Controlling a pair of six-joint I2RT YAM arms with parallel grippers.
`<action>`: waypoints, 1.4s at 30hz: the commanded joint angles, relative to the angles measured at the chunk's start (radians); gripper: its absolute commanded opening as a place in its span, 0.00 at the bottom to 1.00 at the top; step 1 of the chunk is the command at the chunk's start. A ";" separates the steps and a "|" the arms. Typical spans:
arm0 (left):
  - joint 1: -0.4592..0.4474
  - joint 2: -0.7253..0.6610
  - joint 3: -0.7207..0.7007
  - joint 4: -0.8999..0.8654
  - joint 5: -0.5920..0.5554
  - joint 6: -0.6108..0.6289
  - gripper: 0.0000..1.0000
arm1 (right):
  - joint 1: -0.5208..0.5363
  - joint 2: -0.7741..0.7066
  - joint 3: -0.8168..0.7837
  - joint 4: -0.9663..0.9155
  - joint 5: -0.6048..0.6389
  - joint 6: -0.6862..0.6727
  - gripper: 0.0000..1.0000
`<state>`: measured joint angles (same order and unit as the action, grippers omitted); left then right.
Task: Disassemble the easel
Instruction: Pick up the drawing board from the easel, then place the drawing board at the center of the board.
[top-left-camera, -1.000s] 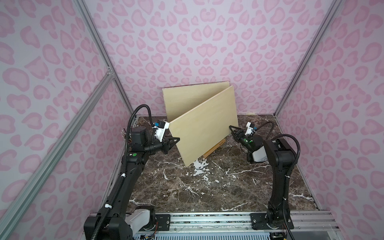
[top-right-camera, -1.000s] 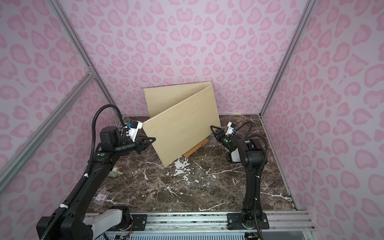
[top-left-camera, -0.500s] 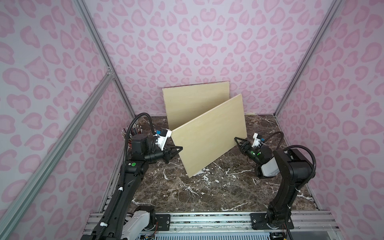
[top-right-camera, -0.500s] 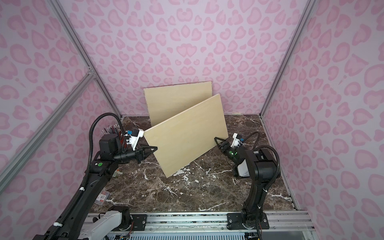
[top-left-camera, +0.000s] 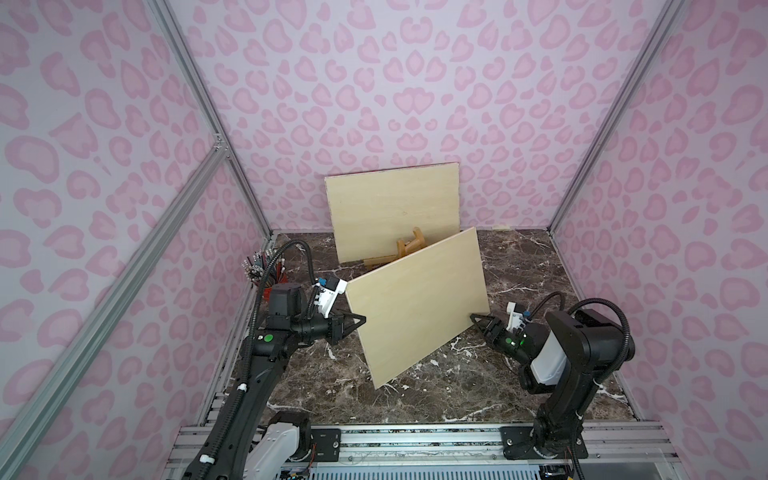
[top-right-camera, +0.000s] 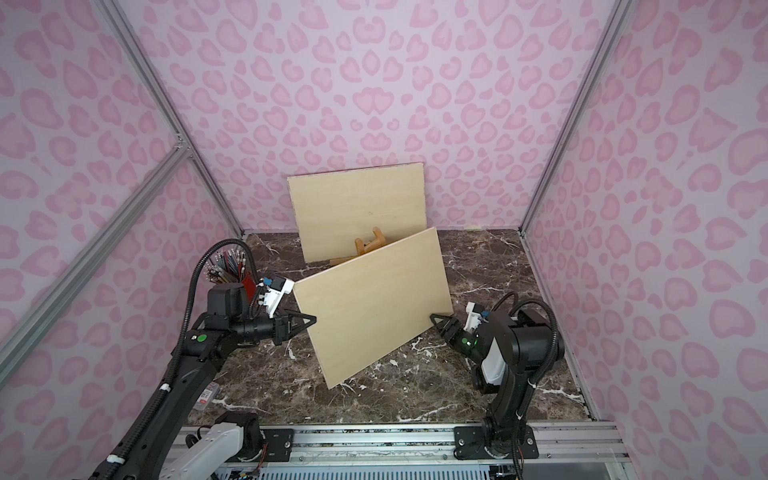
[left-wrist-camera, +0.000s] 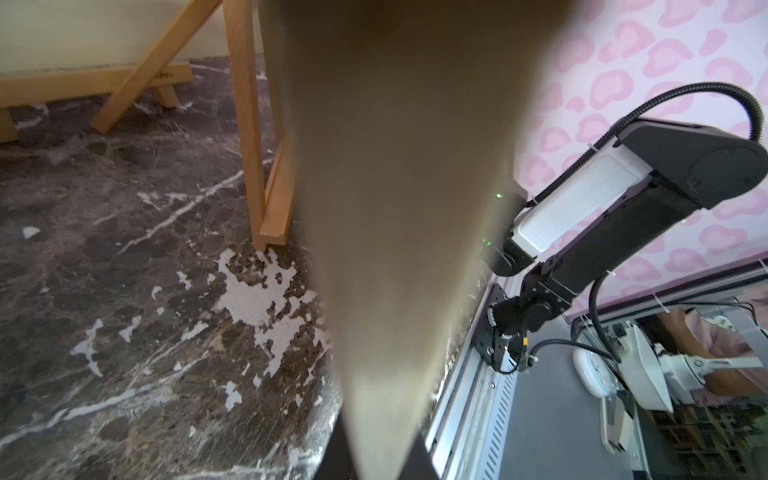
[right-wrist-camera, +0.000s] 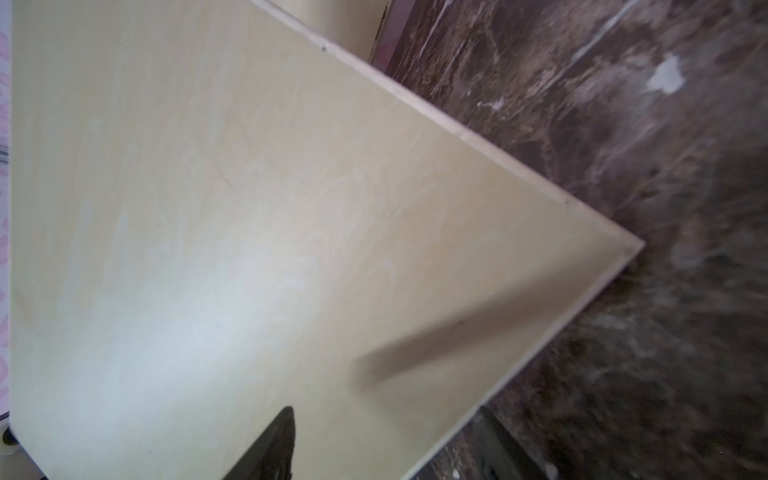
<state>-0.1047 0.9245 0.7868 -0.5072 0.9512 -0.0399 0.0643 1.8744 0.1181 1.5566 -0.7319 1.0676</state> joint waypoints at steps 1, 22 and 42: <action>-0.001 0.006 0.004 0.020 0.036 0.042 0.02 | 0.001 0.020 -0.018 0.321 -0.030 -0.029 0.70; -0.001 0.118 0.085 -0.079 -0.006 0.140 0.02 | -0.178 -0.352 0.473 -1.005 -0.076 -0.647 0.89; 0.000 0.230 0.127 -0.105 -0.008 0.174 0.02 | -0.116 -0.086 0.620 -1.032 -0.338 -0.765 0.89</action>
<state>-0.0978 1.1458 0.9119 -0.5797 0.9688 0.0544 -0.0795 1.7821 0.7383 0.5789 -0.9958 0.3428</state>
